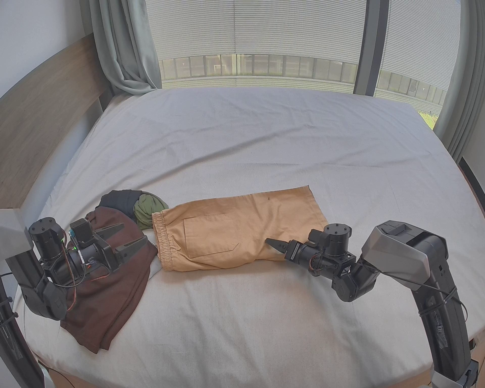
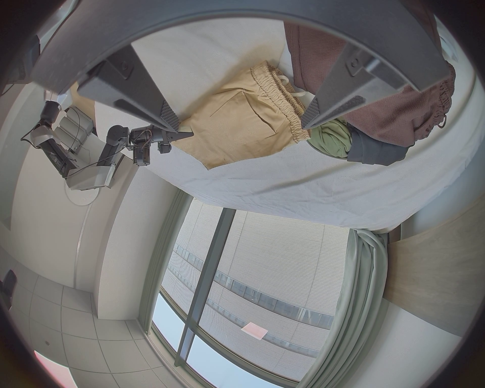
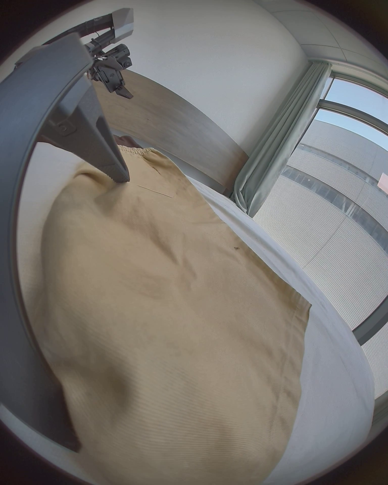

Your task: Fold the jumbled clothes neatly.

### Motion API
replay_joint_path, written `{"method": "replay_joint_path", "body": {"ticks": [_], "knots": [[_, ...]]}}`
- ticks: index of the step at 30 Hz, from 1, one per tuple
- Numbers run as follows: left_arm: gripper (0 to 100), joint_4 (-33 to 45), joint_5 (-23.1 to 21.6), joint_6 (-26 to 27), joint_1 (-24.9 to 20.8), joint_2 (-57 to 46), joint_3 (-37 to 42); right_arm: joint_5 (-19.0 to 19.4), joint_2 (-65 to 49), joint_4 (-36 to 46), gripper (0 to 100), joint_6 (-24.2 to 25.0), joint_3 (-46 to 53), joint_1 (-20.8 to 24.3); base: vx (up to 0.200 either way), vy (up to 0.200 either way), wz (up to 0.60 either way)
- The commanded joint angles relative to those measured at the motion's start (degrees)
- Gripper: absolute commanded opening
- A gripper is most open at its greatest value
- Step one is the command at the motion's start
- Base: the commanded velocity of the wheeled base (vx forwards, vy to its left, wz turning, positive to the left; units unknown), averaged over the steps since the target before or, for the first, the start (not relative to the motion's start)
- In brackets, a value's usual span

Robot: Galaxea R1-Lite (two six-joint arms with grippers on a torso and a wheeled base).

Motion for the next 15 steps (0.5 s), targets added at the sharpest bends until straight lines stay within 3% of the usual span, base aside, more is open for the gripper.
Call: {"method": "replay_joint_path", "body": {"ticks": [1,15], "knots": [[100,0.0,0.0,0.0,0.0,0.4,0.0,-0.1,1.0,0.2,0,0.0,-0.2,0.0,0.000,0.000,0.00],[100,-0.1,0.0,0.1,-0.1,1.5,0.2,-0.2,-0.2,0.2,0,-0.3,1.4,0.2,0.000,0.000,0.00]]}}
